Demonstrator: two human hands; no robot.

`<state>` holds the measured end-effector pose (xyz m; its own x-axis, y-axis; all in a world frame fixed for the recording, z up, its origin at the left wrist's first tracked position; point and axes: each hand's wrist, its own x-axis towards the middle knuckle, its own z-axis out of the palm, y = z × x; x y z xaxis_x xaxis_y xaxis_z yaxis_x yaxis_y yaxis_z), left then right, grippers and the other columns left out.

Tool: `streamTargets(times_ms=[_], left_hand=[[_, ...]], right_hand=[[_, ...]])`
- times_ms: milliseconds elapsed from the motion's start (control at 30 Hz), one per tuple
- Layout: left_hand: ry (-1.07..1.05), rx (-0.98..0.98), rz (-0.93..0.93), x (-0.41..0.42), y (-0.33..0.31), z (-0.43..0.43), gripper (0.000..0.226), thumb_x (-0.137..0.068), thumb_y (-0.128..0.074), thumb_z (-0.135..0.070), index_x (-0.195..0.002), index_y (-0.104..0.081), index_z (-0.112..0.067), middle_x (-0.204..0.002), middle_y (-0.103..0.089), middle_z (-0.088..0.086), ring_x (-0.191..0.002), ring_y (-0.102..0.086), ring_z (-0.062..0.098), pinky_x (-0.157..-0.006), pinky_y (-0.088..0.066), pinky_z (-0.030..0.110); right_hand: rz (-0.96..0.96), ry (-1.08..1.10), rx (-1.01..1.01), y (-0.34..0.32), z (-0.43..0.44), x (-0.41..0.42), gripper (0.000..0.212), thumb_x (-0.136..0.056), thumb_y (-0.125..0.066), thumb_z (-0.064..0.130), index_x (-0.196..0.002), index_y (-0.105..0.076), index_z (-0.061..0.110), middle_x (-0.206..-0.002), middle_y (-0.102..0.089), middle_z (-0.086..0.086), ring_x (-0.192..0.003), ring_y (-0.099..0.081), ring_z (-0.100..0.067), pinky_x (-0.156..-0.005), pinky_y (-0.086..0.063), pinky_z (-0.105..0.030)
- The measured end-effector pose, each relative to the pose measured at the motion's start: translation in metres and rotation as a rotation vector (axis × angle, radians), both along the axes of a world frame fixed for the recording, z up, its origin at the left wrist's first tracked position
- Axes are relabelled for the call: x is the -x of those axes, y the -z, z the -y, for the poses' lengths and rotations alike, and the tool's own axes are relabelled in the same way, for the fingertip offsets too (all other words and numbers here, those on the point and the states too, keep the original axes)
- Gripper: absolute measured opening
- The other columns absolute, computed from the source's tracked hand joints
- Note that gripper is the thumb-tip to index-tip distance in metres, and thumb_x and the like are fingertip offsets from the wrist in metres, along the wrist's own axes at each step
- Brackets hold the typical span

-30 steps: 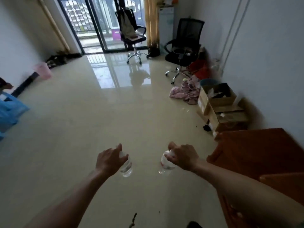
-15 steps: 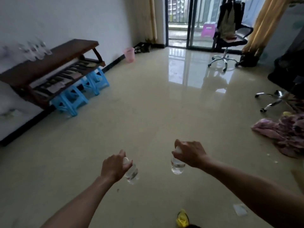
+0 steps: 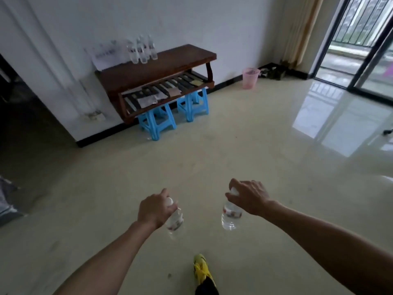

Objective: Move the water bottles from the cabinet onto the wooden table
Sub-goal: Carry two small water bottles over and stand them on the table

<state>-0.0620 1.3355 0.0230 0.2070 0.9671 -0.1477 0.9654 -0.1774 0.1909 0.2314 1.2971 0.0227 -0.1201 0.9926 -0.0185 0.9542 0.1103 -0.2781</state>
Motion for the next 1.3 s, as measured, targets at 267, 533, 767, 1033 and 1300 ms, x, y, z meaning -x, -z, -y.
streamTargets(times_ms=[267, 533, 767, 1033, 1300], left_hand=[[-0.025, -0.037, -0.055, 0.007, -0.030, -0.218, 0.038, -0.089, -0.050, -0.053, -0.104, -0.050, -0.018, -0.101, -0.069, 0.009, -0.096, -0.064, 0.031, -0.072, -0.044, 0.034], [-0.082, -0.083, -0.038, -0.014, -0.035, -0.411, 0.037, -0.089, -0.050, -0.054, -0.102, -0.052, -0.019, -0.098, -0.069, 0.007, -0.090, -0.064, 0.028, -0.066, -0.040, 0.032], [-0.178, -0.033, -0.033, -0.047, -0.025, -0.571, 0.036, -0.088, -0.052, -0.053, -0.101, -0.052, -0.019, -0.098, -0.069, 0.006, -0.090, -0.063, 0.027, -0.066, -0.038, 0.032], [-0.351, -0.134, 0.120, -0.038, -0.046, -0.729, 0.035, -0.087, -0.055, -0.054, -0.093, -0.052, -0.020, -0.086, -0.067, 0.004, -0.082, -0.063, 0.026, -0.064, -0.039, 0.032], [-0.382, -0.182, 0.182, 0.019, -0.040, -0.907, 0.028, -0.087, -0.057, -0.050, -0.082, -0.048, -0.024, -0.076, -0.060, -0.003, -0.075, -0.062, 0.021, -0.064, -0.046, 0.033]], right_hand=[[0.001, 0.027, -0.068, -0.035, -0.218, -0.004, 0.036, -0.090, -0.050, 0.055, -0.107, -0.053, 0.024, -0.105, -0.070, -0.001, -0.092, -0.063, -0.031, -0.069, -0.035, -0.034], [-0.003, -0.007, -0.100, -0.033, -0.427, -0.026, 0.035, -0.089, -0.052, 0.054, -0.105, -0.055, 0.023, -0.104, -0.071, -0.002, -0.092, -0.063, -0.032, -0.066, -0.031, -0.032], [0.024, -0.125, -0.046, -0.022, -0.617, -0.050, 0.036, -0.090, -0.047, 0.057, -0.106, -0.051, 0.025, -0.103, -0.069, 0.000, -0.089, -0.063, -0.030, -0.068, -0.037, -0.033], [0.024, -0.223, -0.045, -0.056, -0.825, -0.036, 0.029, -0.089, -0.049, 0.054, -0.097, -0.047, 0.026, -0.096, -0.066, 0.000, -0.074, -0.054, -0.021, -0.066, -0.035, -0.031], [-0.002, -0.285, -0.057, -0.046, -1.012, 0.021, 0.029, -0.087, -0.052, 0.054, -0.099, -0.050, 0.028, -0.097, -0.063, 0.003, -0.081, -0.058, -0.017, -0.073, -0.048, -0.034]])
